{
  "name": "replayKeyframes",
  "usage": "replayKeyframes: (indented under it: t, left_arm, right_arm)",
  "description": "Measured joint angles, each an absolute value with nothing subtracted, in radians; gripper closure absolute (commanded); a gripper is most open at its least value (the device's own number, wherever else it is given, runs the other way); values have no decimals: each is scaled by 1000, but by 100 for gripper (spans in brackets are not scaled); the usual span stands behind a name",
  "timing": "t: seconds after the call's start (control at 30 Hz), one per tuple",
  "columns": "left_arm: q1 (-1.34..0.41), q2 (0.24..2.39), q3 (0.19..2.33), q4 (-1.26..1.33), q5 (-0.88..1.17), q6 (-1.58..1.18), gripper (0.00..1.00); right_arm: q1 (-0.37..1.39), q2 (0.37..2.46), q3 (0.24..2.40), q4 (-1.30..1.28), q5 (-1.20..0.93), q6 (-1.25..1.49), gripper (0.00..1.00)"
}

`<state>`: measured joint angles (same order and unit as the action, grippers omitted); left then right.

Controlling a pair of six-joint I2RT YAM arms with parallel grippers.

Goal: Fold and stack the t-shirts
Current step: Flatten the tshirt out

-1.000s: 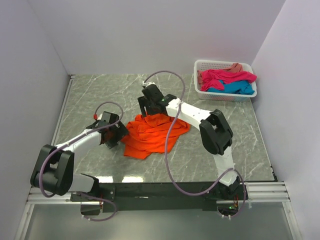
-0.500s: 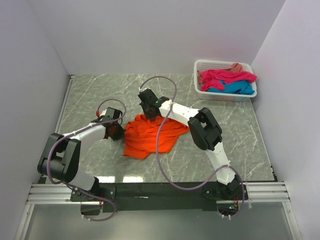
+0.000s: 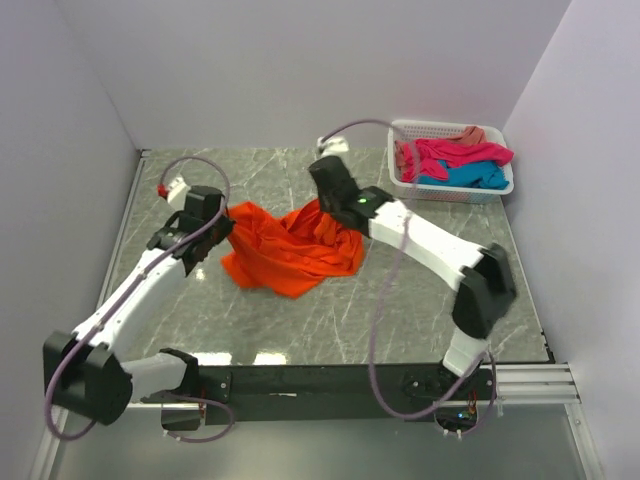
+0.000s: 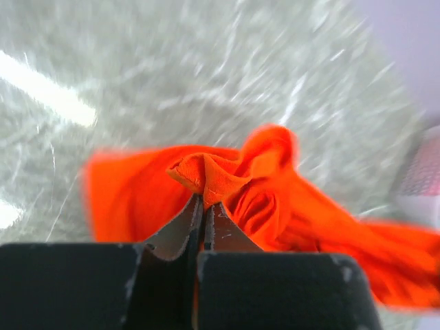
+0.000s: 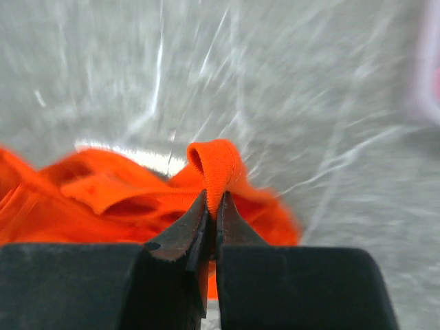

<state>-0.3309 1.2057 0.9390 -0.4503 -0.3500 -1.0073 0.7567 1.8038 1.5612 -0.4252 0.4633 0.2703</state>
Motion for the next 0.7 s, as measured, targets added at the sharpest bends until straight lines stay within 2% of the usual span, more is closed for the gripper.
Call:
replayKeyframes:
  t: [0.3, 0.53, 0.7]
  left_arm:
    - [-331, 957, 1194, -525, -475, -952, 99]
    - [-332, 707, 1375, -443, -469, -857, 99]
    - [-332, 597, 1422, -386, -488, -823, 99]
  right_arm:
    - [755, 1313, 1525, -417, 599, 211, 100]
    - [754, 966, 1572, -412, 413, 154, 100]
    - [754, 751, 1556, -397, 273, 163, 100]
